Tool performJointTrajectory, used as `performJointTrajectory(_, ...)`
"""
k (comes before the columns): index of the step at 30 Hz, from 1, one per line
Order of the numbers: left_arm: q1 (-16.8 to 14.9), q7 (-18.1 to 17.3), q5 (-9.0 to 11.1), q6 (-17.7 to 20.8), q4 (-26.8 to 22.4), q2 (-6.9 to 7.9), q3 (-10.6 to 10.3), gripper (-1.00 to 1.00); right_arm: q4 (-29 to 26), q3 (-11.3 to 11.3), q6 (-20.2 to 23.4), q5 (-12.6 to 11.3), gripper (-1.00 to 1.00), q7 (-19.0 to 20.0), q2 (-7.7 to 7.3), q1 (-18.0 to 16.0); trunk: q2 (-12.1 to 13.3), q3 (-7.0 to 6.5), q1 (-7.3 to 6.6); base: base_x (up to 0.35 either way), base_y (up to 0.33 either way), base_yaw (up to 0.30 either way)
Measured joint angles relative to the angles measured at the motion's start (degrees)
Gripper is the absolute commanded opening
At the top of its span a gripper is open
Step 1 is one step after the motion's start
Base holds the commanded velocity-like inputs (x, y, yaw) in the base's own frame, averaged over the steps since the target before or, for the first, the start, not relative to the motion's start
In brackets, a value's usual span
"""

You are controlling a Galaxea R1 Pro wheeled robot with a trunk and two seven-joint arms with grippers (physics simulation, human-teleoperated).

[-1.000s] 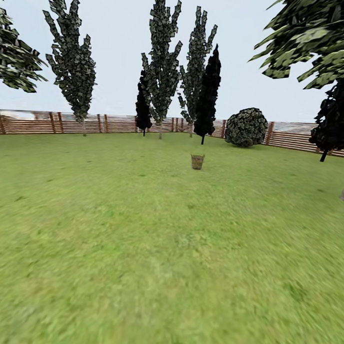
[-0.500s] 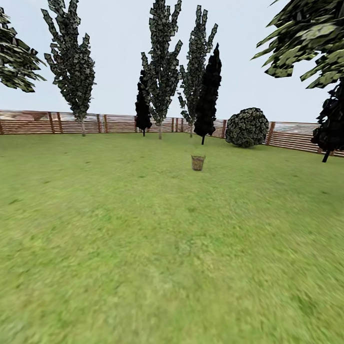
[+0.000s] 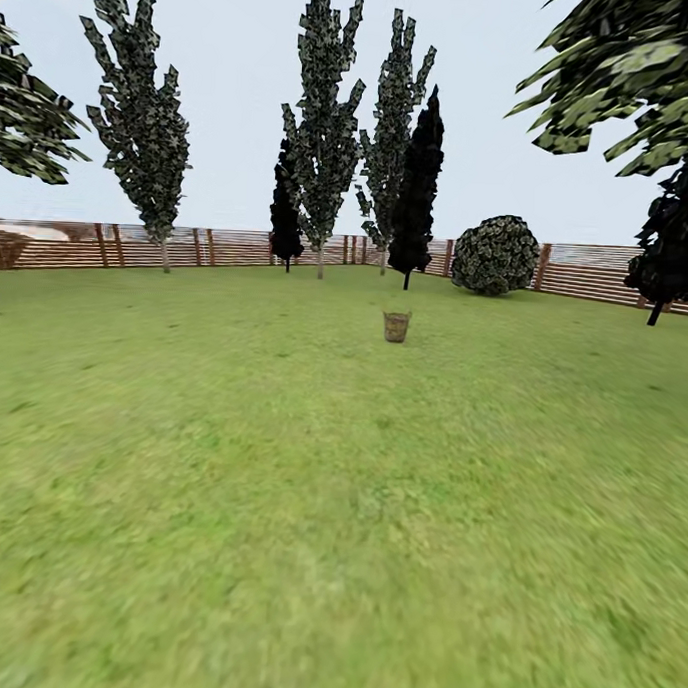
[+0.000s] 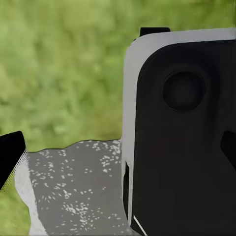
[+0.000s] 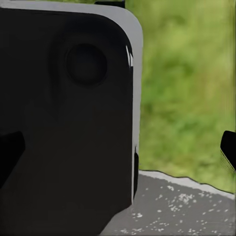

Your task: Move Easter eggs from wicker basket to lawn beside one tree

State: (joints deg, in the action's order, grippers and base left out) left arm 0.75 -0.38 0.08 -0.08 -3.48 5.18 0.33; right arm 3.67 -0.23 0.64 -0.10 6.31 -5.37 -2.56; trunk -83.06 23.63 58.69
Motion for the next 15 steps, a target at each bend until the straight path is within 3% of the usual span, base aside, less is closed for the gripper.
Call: performJointTrajectory(15, 0.0, 0.0, 0.0, 0.0, 0.0, 0.0, 0.0, 1.0, -0.1, -0.1, 0.0, 0.0, 1.0, 0.0, -0.04, 0.0, 0.0, 0.0, 0.0, 0.339, 0.0, 0.012)
